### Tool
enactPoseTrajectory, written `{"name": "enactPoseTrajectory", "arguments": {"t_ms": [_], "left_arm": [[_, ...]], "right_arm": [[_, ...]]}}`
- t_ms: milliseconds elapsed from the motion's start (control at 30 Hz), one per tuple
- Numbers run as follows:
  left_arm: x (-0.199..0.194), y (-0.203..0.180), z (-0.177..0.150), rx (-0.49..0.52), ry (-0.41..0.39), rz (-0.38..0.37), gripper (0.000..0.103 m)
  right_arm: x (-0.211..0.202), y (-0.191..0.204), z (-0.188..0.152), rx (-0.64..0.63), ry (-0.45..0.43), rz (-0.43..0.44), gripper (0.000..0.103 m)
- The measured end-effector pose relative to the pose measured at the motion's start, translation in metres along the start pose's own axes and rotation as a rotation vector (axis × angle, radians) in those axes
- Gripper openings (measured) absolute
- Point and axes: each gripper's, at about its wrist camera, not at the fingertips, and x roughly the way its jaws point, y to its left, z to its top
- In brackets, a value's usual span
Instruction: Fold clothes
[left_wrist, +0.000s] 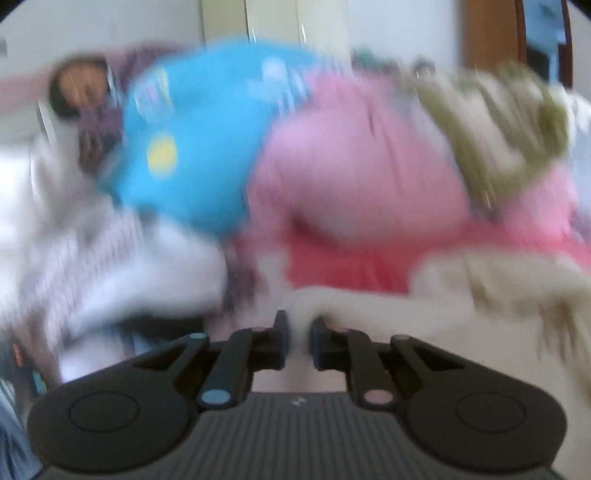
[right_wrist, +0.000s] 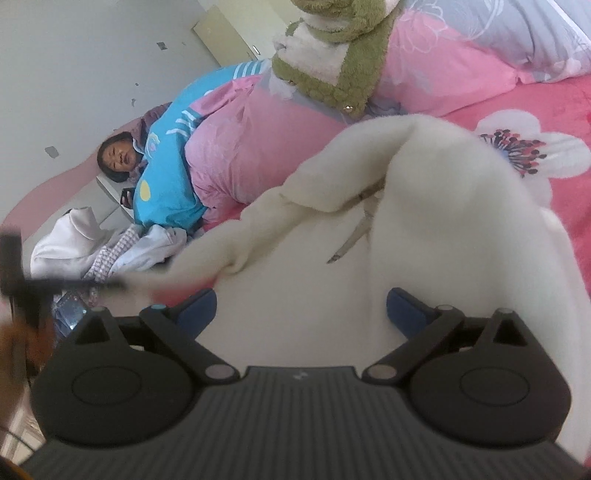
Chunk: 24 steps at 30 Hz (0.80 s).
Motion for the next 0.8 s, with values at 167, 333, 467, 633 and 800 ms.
{"name": "enactPoseTrajectory", "arguments": {"t_ms": [167, 333, 467, 633, 800], "left_arm": [[0.028, -0.042, 0.047, 0.103, -0.142, 0.071, 0.017], [0.096, -0.064, 0.043, 0.1, -0.097, 0.098, 0.067], [0.142, -0.07, -0.001, 0.087, 0.081, 0.016, 0.09], [0.102, -0.043, -0.033, 0.018, 0.099, -0.075, 0.093], [0.04, -0.012, -0.059, -0.08, 0.086, -0.203, 0.097]], "right_arm": [[0.004, 0.002, -0.001, -0.02, 0.013, -0.016, 0.099], [0.01, 0.005, -0.002, -0.047, 0.037, -0.035, 0.102], [0.011, 0.007, -0.002, -0.06, 0.043, -0.042, 0.102], [0.011, 0.008, -0.002, -0.066, 0.051, -0.047, 0.102], [0.007, 0.011, -0.002, -0.057, 0.051, -0.049, 0.102]]}}
